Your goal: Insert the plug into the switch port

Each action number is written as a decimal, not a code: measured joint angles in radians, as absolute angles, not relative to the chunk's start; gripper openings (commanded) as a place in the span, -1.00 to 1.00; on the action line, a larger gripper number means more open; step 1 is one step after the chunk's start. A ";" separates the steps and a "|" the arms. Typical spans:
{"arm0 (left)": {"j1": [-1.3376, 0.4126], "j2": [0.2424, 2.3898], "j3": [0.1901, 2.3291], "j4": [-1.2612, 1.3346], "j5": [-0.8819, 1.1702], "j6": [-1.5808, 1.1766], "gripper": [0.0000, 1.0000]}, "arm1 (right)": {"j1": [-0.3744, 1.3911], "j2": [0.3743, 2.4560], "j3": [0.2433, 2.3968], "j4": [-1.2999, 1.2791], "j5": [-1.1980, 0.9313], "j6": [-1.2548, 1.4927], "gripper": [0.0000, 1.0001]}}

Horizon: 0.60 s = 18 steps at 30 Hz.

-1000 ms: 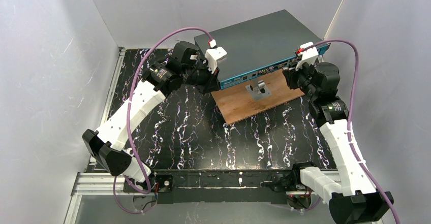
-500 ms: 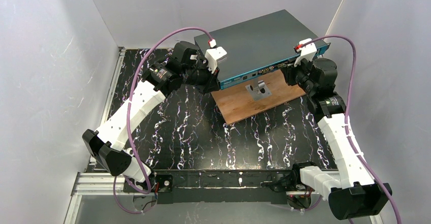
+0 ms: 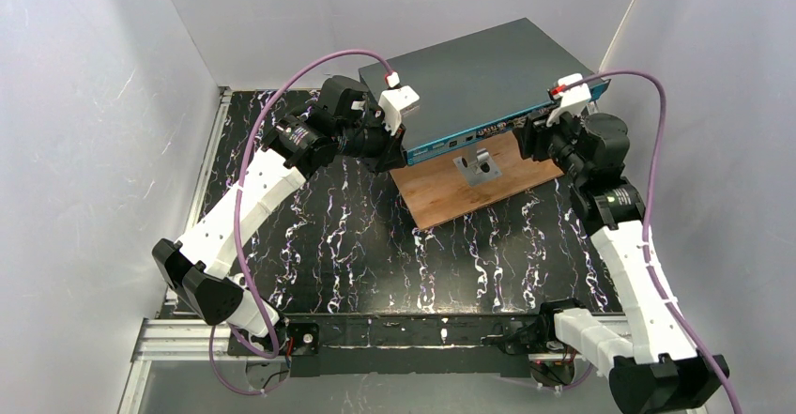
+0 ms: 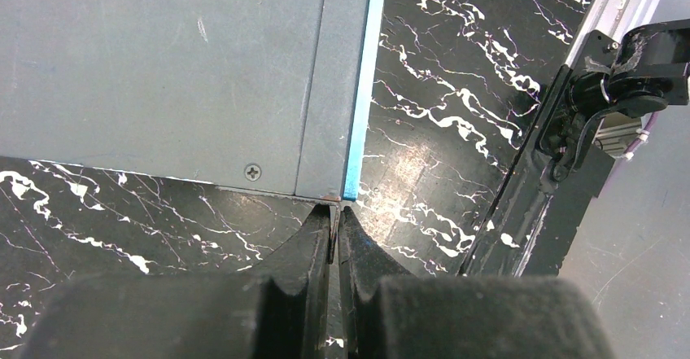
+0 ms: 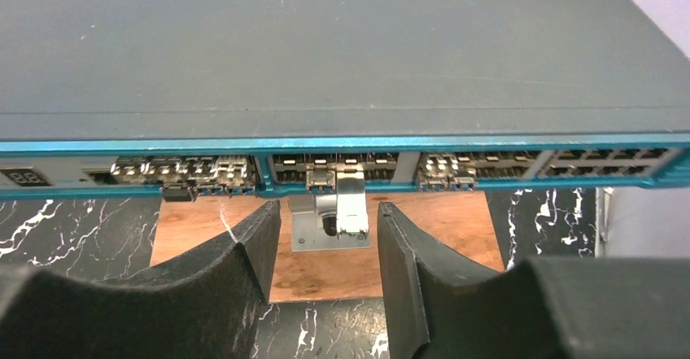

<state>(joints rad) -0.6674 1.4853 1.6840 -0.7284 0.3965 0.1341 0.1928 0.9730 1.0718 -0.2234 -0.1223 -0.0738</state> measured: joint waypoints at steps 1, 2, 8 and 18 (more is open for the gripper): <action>-0.667 1.485 1.684 -0.728 0.397 0.134 -1.00 | 0.194 0.957 1.072 -0.231 -0.114 -0.074 0.11; -0.667 1.486 1.684 -0.728 0.397 0.134 -1.00 | 0.195 0.943 1.072 -0.237 -0.108 -0.073 0.09; -0.667 1.491 1.692 -0.735 0.397 0.134 -1.00 | 0.197 0.876 1.073 -0.298 -0.017 -0.078 -0.39; -0.667 1.497 1.703 -0.744 0.397 0.134 -1.00 | 0.197 0.901 1.073 -0.334 0.004 -0.058 -0.97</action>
